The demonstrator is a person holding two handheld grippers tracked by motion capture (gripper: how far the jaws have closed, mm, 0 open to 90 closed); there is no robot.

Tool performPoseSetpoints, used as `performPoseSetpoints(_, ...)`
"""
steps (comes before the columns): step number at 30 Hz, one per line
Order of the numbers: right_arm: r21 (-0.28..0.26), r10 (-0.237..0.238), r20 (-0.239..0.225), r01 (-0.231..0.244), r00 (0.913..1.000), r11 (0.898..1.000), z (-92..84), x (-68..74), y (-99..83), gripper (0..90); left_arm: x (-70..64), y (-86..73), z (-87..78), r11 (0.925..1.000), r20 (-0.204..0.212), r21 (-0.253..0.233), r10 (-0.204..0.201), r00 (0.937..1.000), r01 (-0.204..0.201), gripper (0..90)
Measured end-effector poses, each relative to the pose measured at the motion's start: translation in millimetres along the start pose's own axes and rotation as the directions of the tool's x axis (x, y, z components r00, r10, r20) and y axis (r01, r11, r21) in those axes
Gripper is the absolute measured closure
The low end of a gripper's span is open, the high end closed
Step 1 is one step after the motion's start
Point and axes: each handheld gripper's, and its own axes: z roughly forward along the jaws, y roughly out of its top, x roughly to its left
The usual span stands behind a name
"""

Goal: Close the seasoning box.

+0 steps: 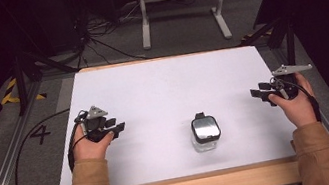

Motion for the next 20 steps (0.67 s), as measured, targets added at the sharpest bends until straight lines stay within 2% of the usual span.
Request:
performPoseSetpoints(3, 0.032, 0.008, 0.012, -0.009, 0.9999, 0.999, 9.7, -6.7, -8.9, 50.4, 6.2, -3.8, 7.6, 0.9999, -0.001, 0.006, 0.011, 0.9999, -0.011, 54.6)
performPoseSetpoints(4, 0.04, 0.018, 0.014, -0.018, 0.9997, 0.999, 13.2, -8.1, -12.0, 50.3, 6.6, -5.2, 10.3, 1.0, 0.002, 0.009, 0.001, 1.0, -0.001, 54.0)
performPoseSetpoints(7, 0.075, 0.013, 0.025, -0.015, 0.9996, 0.997, 24.9, -10.7, -21.4, 50.0, 8.7, -7.0, 18.0, 0.9986, -0.031, 0.025, 0.048, 0.9984, -0.047, 51.7)
performPoseSetpoints(9, 0.093, 0.002, 0.016, -0.004, 0.9999, 0.996, 31.3, -9.2, -25.4, 50.0, 7.0, -8.2, 23.0, 0.9974, -0.028, 0.052, 0.052, 0.9983, -0.05, 50.7)
performPoseSetpoints(10, 0.095, 0.0, 0.01, -0.001, 0.9999, 0.996, 32.9, -8.2, -26.2, 49.8, 6.1, -8.7, 25.3, 0.9973, -0.016, 0.056, 0.049, 0.9987, -0.048, 50.6)
performPoseSetpoints(11, 0.095, -0.003, 0.005, 0.003, 1.0, 0.996, 34.2, -6.8, -26.7, 49.5, 6.5, -8.0, 27.3, 0.9968, -0.008, 0.047, 0.065, 0.9979, -0.064, 50.0)
performPoseSetpoints(12, 0.095, -0.007, 0.003, 0.006, 1.0, 0.995, 34.9, -5.3, -26.7, 49.2, 4.2, -8.0, 27.3, 0.9978, 0.005, 0.053, 0.04, 0.9992, -0.041, 49.5)
performPoseSetpoints(15, 0.082, -0.012, 0.001, 0.011, 0.9999, 0.997, 34.5, -2.4, -25.9, 48.6, 1.7, -4.9, 25.1, 0.9989, 0.022, 0.018, 0.043, 0.9988, -0.043, 49.5)
performPoseSetpoints(16, 0.077, -0.018, -0.003, 0.018, 0.9998, 0.997, 34.5, -1.9, -25.7, 47.5, 2.2, -3.8, 24.7, 0.9983, 0.022, 0.005, 0.058, 0.9981, -0.058, 49.3)
performPoseSetpoints(20, 0.06, -0.011, -0.002, 0.011, 0.9999, 0.998, 36.3, 1.4, -25.3, 46.9, 0.1, -2.1, 23.3, 0.9985, 0.025, 0.007, 0.054, 0.9982, -0.054, 46.2)
